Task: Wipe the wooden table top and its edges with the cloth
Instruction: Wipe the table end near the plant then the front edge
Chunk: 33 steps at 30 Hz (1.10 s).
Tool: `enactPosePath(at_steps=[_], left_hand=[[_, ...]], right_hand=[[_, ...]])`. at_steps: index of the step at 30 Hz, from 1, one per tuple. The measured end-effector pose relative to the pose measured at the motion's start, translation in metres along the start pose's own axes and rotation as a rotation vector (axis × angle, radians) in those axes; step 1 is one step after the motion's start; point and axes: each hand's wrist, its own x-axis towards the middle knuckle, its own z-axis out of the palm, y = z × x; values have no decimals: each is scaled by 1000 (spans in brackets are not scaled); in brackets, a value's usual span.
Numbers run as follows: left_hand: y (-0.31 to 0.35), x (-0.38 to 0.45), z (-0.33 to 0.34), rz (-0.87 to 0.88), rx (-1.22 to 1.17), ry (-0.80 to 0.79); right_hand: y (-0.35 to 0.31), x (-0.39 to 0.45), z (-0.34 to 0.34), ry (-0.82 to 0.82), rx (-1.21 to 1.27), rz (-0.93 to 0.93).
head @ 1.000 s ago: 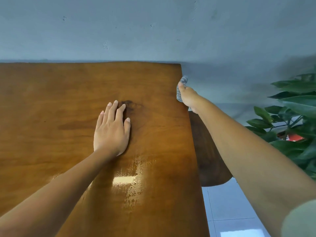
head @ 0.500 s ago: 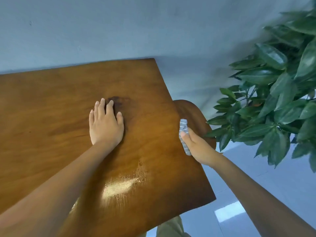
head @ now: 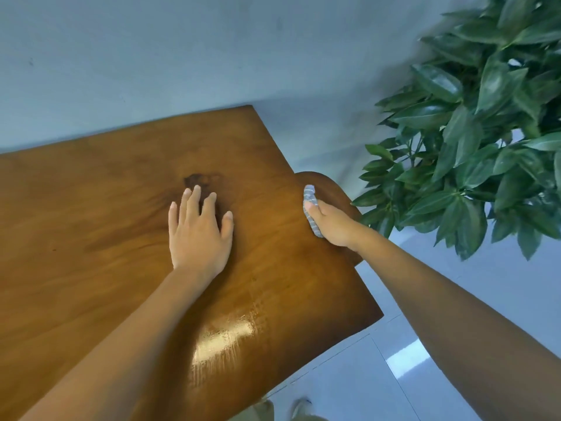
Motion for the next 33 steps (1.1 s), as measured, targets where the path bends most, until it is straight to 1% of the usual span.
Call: enactPosePath(at_steps=[5, 10, 13, 16, 21, 25, 28, 30, 33], left_hand=[[16, -45, 1, 167, -44, -110], [30, -86, 1, 309, -33, -191], [35, -103, 4, 311, 11, -229], [36, -106, 11, 302, 99, -230], [41, -103, 15, 280, 128, -225], [42, -102, 18, 271, 139, -220], [43, -101, 20, 263, 150, -214], [42, -100, 20, 263, 156, -213], [42, -100, 21, 261, 156, -205]], right_hand=[[-8, 17, -1, 17, -12, 8], [20, -18, 6, -2, 40, -23], [48, -59, 15, -1, 83, -33], [77, -104, 34, 8, 203, 57], [103, -144, 50, 12, 359, 172], [94, -137, 45, 15, 271, 109], [86, -111, 38, 19, 292, 45], [78, -95, 33, 17, 249, 14], [63, -85, 25, 12, 173, 24]])
